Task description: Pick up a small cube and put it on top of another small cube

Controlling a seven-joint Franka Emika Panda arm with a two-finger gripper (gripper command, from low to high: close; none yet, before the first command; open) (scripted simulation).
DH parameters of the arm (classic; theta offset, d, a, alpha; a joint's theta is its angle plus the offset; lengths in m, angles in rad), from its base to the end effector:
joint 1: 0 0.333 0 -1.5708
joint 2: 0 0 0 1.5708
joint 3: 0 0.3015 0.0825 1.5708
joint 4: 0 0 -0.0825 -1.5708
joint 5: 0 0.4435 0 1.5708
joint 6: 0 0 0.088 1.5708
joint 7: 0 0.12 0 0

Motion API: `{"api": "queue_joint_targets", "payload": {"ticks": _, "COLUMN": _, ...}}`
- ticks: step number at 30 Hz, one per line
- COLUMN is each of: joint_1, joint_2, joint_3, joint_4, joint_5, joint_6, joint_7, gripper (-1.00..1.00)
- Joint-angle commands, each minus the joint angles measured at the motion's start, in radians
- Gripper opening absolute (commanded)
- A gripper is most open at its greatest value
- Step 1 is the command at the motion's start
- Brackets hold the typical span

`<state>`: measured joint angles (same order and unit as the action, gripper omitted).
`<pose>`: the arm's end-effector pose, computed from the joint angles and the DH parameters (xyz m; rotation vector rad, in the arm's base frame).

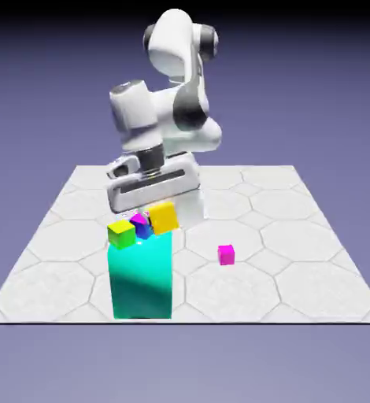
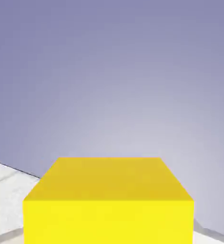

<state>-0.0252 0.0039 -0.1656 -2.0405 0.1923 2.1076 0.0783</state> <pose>0.6029 -0.1051 0.3921 -2.9271 0.5363 -0.1080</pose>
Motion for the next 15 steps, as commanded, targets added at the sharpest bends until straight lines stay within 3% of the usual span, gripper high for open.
{"api": "queue_joint_targets", "payload": {"ticks": 1, "joint_1": 0.008, "joint_2": -0.010, "joint_3": -0.015, "joint_4": 0.001, "joint_5": -0.046, "joint_6": -0.029, "joint_7": -0.024, "gripper": -1.00}}
{"api": "queue_joint_targets", "payload": {"ticks": 7, "joint_1": 0.023, "joint_2": -0.067, "joint_3": -0.100, "joint_4": 0.005, "joint_5": -0.305, "joint_6": -0.203, "joint_7": -0.176, "gripper": -1.00}}
{"api": "queue_joint_targets", "payload": {"ticks": 12, "joint_1": 0.014, "joint_2": -0.017, "joint_3": -0.108, "joint_4": -0.120, "joint_5": -0.301, "joint_6": -0.029, "joint_7": -0.178, "gripper": -1.00}}
{"api": "queue_joint_targets", "payload": {"ticks": 13, "joint_1": 0.014, "joint_2": -0.017, "joint_3": -0.108, "joint_4": -0.120, "joint_5": -0.301, "joint_6": -0.029, "joint_7": -0.178, "gripper": 1.00}}
{"api": "queue_joint_targets", "payload": {"ticks": 15, "joint_1": 0.016, "joint_2": -0.030, "joint_3": -0.106, "joint_4": -0.089, "joint_5": -0.302, "joint_6": -0.073, "joint_7": -0.178, "gripper": 1.00}}
